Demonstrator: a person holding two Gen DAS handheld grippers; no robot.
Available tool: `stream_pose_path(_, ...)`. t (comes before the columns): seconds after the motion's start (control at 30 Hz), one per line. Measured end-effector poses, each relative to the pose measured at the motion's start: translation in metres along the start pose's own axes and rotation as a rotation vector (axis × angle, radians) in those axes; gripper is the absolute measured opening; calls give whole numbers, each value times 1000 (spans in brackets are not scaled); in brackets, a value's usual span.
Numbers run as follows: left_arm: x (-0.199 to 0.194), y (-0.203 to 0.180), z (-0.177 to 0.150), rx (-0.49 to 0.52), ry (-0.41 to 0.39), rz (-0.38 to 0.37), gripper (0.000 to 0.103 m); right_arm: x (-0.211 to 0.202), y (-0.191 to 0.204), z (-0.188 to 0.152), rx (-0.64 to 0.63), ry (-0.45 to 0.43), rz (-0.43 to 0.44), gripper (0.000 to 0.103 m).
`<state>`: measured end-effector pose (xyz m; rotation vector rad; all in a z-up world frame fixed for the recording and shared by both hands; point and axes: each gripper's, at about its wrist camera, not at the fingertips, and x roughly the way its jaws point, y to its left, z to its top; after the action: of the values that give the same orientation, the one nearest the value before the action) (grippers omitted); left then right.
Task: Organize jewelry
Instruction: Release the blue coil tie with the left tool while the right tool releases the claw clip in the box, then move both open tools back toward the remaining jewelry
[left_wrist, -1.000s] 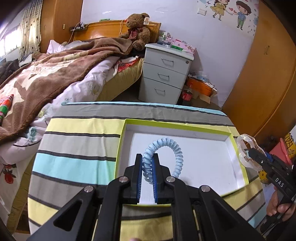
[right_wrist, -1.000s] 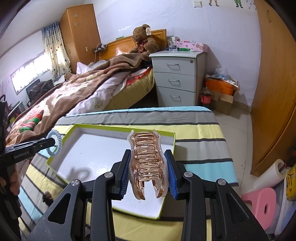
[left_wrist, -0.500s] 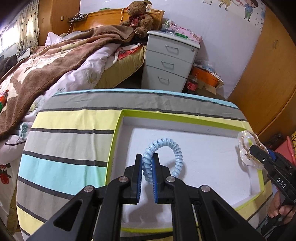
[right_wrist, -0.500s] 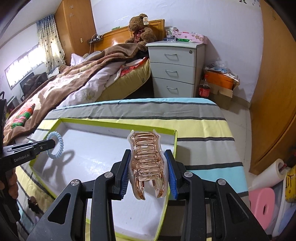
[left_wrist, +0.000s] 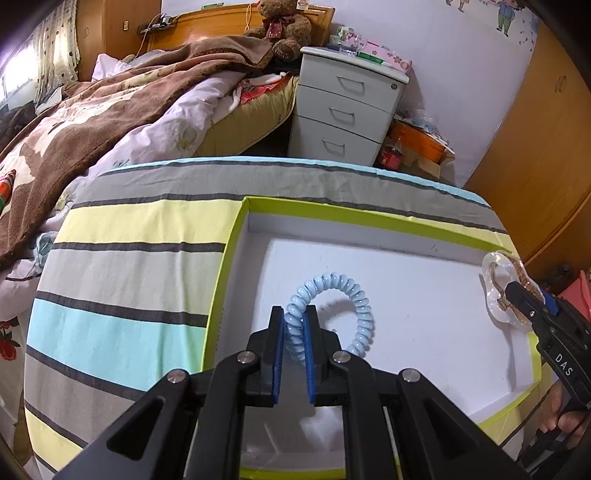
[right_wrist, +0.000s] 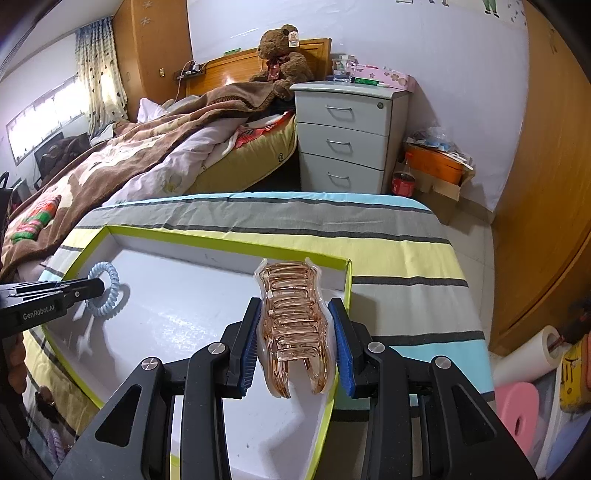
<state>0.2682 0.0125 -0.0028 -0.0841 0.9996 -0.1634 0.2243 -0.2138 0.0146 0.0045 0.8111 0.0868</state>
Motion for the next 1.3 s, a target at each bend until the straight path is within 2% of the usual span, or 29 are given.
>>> stream_pose_path(0.07,0,0,1,-5,1,-1,12,0,0,0,-3,0,-4,37)
stream_pose_path(0.37,-2,0,1,-2,0,6,32,0,1,-1,2,2,-11,38)
stream_pose_path(0.53,-5,-1,-2,-8,-1,8,38,-6,3,0,-5,-24,1,50)
stream_pose_path(0.63,-8,-3,-5,-3,-4,12,43,-11,3,0,5,-41,6,51)
stream_pose_path(1.3,-69,-13,-31,23,-89,18,52,-70,11,-11,39,-148,28,53)
